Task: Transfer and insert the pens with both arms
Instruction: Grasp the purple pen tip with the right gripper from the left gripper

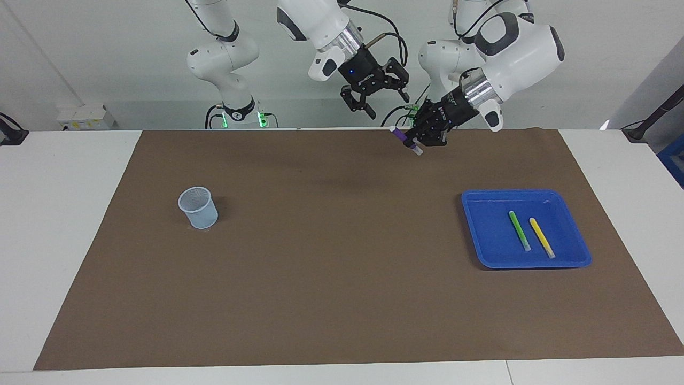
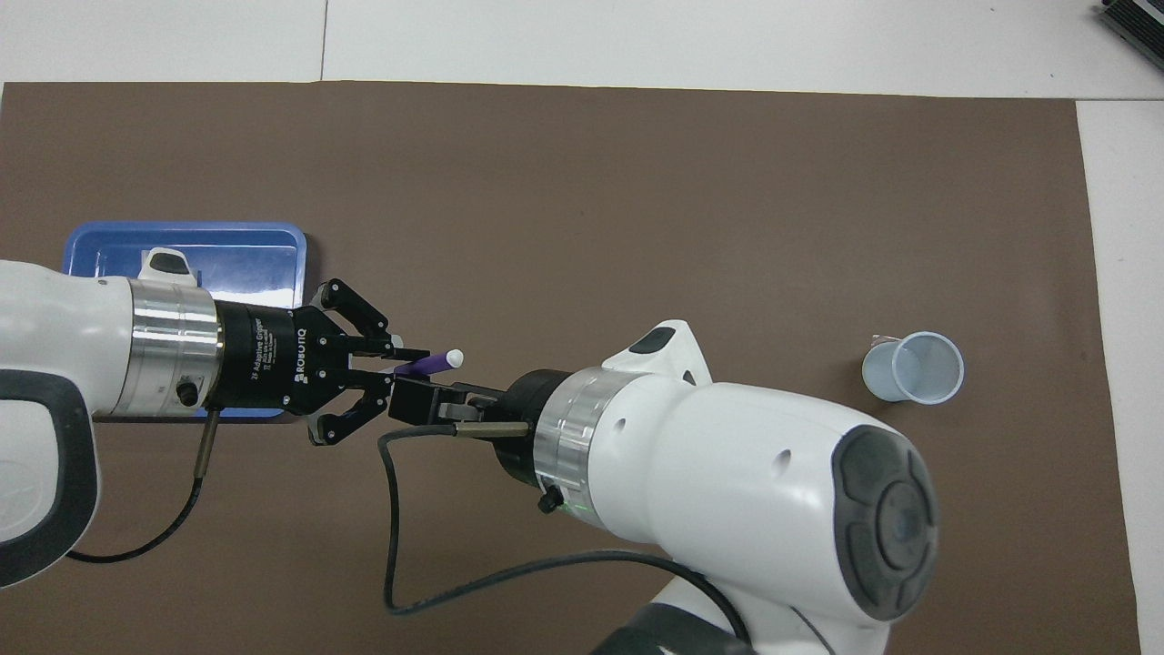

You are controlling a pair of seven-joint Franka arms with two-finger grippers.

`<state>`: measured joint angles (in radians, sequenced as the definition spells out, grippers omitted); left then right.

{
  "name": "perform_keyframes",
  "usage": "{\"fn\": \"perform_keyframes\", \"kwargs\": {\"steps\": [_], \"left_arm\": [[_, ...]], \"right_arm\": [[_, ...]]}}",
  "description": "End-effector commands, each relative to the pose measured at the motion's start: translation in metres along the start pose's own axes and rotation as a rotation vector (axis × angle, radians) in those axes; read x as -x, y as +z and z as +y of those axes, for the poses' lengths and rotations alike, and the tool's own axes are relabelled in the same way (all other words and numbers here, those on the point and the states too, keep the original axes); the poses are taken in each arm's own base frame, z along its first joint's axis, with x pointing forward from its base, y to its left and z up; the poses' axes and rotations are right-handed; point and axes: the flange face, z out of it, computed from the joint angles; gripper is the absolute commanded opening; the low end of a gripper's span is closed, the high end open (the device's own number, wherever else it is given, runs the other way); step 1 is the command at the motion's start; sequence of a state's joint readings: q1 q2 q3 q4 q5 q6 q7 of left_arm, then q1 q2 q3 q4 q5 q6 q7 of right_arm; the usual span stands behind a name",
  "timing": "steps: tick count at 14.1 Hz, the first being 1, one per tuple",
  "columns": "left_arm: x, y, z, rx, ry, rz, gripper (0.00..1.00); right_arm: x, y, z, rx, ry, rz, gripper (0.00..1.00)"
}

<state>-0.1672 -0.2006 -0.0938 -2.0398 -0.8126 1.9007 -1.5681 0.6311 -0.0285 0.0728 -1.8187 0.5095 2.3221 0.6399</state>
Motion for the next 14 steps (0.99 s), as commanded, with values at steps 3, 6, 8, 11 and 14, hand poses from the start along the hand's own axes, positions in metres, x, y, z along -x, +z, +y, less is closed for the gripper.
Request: {"fn": "perform_keyframes", "kwargs": {"steps": [3,6,8,11,14], "left_arm": [[-0.002,-0.005,-0.011,-0.008,-0.043,-0.046,0.00],[-0.001,-0.004,-0.013,-0.021,-0.055,-0.061,0.00],[-0.001,-0.004,-0.014,-0.031,-0.055,-0.063,0.00],[-0.001,-0.005,-0.014,-0.034,-0.060,-0.072,0.00],[-0.001,-0.005,-0.014,-0.034,-0.065,-0.075,0.00]], "right_arm": [[-0.007,0.006,0.002,-0.014,-0.012,0.026,0.81],[-0.013,0.008,0.003,-0.019,-0.010,0.038,0.75],[-0.016,0.009,0.003,-0.025,-0.013,0.052,0.71],[-0.020,0.017,0.004,-0.028,-0.012,0.061,0.58],[-0.021,0.016,0.003,-0.031,-0.012,0.064,0.47]]}}
